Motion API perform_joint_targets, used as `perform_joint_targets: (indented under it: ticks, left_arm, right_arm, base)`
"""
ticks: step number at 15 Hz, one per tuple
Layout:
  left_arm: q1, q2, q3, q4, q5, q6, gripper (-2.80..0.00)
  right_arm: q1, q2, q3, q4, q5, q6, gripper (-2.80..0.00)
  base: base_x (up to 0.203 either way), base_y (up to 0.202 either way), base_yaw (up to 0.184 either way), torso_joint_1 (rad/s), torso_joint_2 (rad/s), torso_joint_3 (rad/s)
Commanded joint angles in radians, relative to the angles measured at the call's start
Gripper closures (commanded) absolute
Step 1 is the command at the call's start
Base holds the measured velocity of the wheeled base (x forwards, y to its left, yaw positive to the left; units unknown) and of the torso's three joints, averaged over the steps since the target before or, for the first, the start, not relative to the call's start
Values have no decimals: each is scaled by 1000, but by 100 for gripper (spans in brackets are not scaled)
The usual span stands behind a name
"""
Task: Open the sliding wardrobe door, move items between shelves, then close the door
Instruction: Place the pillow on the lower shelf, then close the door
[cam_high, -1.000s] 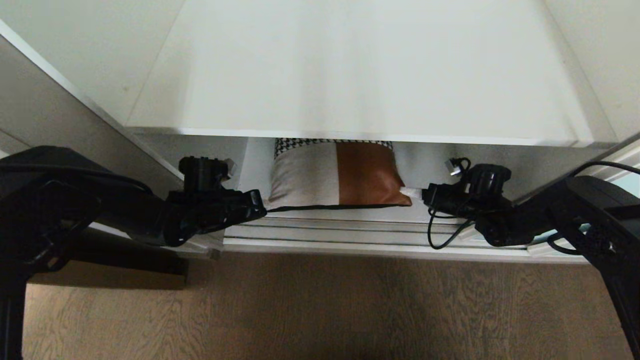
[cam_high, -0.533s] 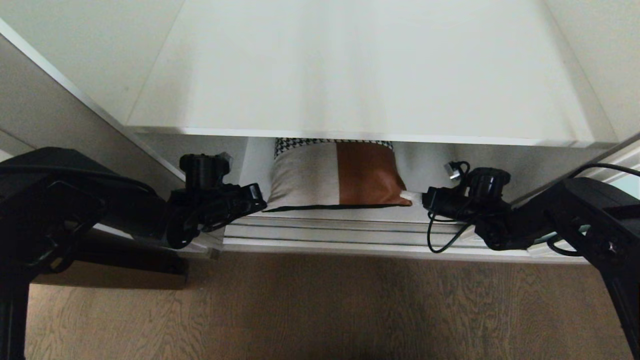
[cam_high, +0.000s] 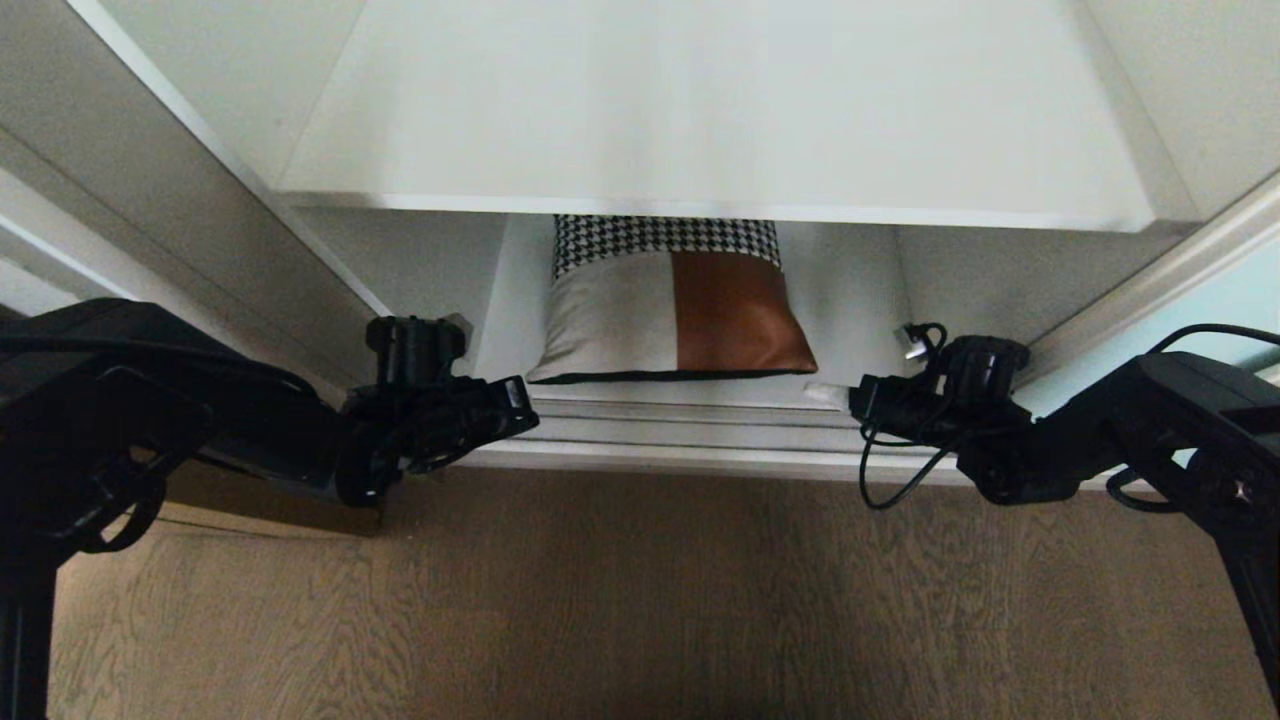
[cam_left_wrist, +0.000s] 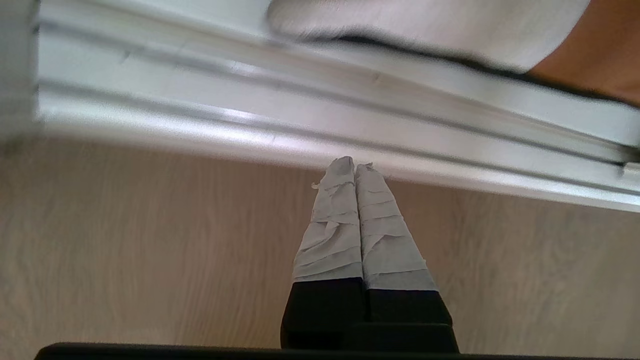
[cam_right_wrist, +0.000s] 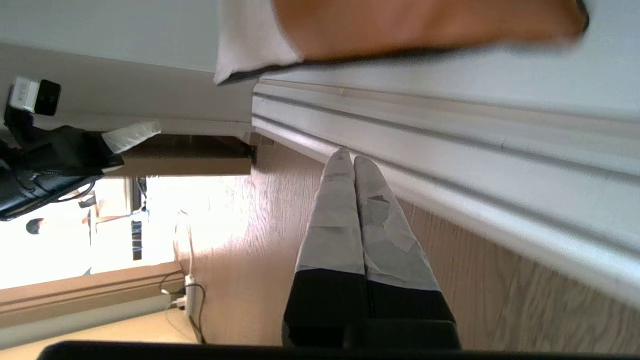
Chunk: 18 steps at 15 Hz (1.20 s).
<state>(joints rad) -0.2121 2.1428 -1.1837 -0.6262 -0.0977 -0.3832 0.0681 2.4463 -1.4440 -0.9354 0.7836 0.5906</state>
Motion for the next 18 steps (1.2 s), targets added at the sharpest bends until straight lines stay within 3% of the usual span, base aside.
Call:
perform_joint_targets:
  ticks: [1, 7, 11, 14, 18]
  left_arm:
    - [-3, 12, -5, -4, -2, -1, 0]
    - [-3, 5, 15, -7, 3, -2, 0]
    - [-16, -150, 103, 6, 11, -3, 0]
    - [-26, -308, 181, 77, 103, 8, 0]
    - [-25, -590, 207, 255, 256, 136, 0]
  right_arm:
    - [7, 3, 3, -10, 5, 3, 0]
    - [8, -28, 37, -15, 5, 3, 0]
    - [20, -135, 170, -21, 4, -19, 0]
    - [21, -256, 317, -12, -18, -62, 0]
    - [21, -525, 514, 67, -162, -197, 0]
  base:
    - [-196, 0, 0, 2, 2, 0]
    - [-194, 0, 0, 1, 1, 4]
    - [-23, 0, -1, 0, 0, 1]
    - [0, 0, 0, 0, 0, 0]
    - [0, 0, 0, 0, 0, 0]
